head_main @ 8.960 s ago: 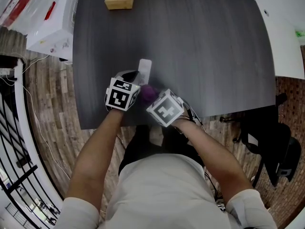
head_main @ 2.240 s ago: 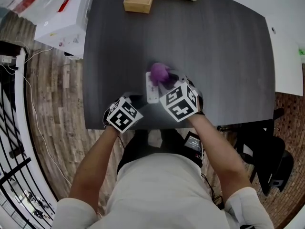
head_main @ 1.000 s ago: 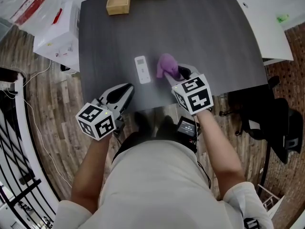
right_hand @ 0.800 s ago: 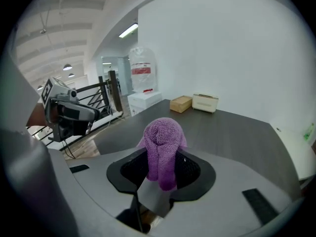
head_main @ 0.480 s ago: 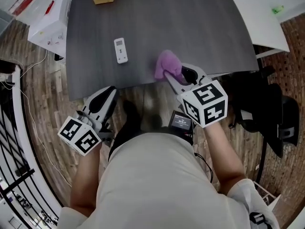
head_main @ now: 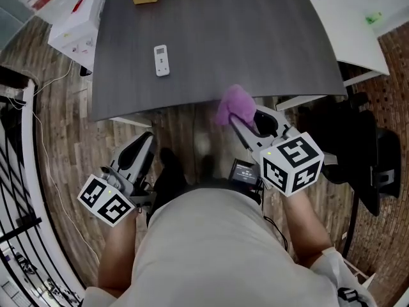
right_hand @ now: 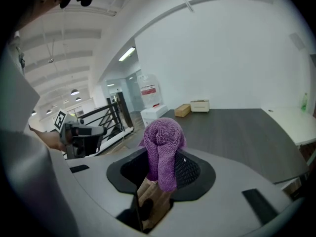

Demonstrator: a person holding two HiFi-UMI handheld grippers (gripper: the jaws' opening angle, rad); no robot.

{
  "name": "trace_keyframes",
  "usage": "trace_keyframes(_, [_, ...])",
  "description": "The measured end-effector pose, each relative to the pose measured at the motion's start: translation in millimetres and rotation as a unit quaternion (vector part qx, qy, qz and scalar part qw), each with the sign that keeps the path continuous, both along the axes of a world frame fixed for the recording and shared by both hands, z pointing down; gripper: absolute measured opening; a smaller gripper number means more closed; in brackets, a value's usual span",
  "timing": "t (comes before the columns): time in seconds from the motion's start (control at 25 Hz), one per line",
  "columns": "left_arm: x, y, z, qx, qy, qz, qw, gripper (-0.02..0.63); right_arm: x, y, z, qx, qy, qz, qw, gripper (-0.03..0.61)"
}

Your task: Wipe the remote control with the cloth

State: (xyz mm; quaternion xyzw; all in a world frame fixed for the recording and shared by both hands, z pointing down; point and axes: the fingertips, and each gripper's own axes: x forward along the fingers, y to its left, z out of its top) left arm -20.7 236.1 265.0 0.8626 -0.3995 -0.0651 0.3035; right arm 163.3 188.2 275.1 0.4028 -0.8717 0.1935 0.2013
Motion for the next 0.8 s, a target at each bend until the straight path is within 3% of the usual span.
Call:
trace_keyframes(0.2, [-14,9,-14,0.009,0.002,0.009,0.9999,0.026,-7,11,-14,0.004,-0.005,0.016,1.000,0.132])
trace_keyframes(0.48, [-62,12,-34,0.025,-0.003,0.022,0.9994,0.028,-29,12,-27,0.013,-0.008,0.057,0.998,0.132])
trace_keyframes(0.8, [-74,17,-31,0.030,0.007,0.049,0.9984,0.026,-50,19,-37,0.032,-0.023,0.093,0.995,0.131])
